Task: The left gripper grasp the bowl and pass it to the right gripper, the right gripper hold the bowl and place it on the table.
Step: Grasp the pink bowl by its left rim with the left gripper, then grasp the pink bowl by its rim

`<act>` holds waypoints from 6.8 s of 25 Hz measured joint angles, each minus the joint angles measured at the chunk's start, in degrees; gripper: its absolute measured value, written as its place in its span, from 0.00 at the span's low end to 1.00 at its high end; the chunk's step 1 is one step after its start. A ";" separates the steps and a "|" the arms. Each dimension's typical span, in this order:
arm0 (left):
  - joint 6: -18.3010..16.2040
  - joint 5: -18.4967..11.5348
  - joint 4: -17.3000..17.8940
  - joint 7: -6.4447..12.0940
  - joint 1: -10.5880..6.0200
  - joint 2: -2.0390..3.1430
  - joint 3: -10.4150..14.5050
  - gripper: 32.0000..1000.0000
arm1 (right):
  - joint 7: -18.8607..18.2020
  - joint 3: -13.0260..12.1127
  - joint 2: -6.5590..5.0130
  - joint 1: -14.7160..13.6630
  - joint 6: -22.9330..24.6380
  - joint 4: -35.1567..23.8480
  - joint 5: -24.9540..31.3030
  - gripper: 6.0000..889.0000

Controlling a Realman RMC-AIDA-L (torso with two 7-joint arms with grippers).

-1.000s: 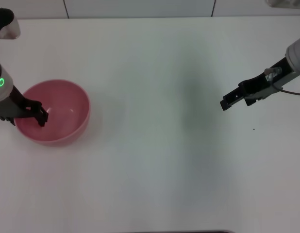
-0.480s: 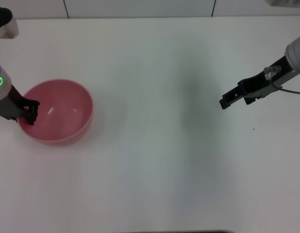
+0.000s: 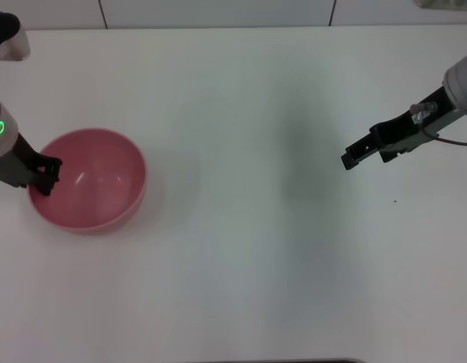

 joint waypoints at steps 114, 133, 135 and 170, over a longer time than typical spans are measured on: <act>-2.50 -28.22 -1.58 6.52 -12.14 -1.18 11.69 0.01 | 4.08 -15.16 1.25 12.83 -1.18 5.16 4.62 0.89; -2.70 -29.69 -1.21 6.58 -12.06 -1.10 13.05 0.01 | 0.73 -18.48 1.04 13.20 -3.65 6.90 6.93 0.35; -2.71 -29.73 -1.16 6.58 -12.02 -1.10 13.07 0.01 | 0.57 -19.35 1.04 13.20 -3.67 6.70 6.95 0.25; -7.10 -32.71 7.04 6.31 -8.53 -0.71 12.37 0.64 | -0.17 -19.79 0.92 12.62 -3.66 6.69 6.85 0.02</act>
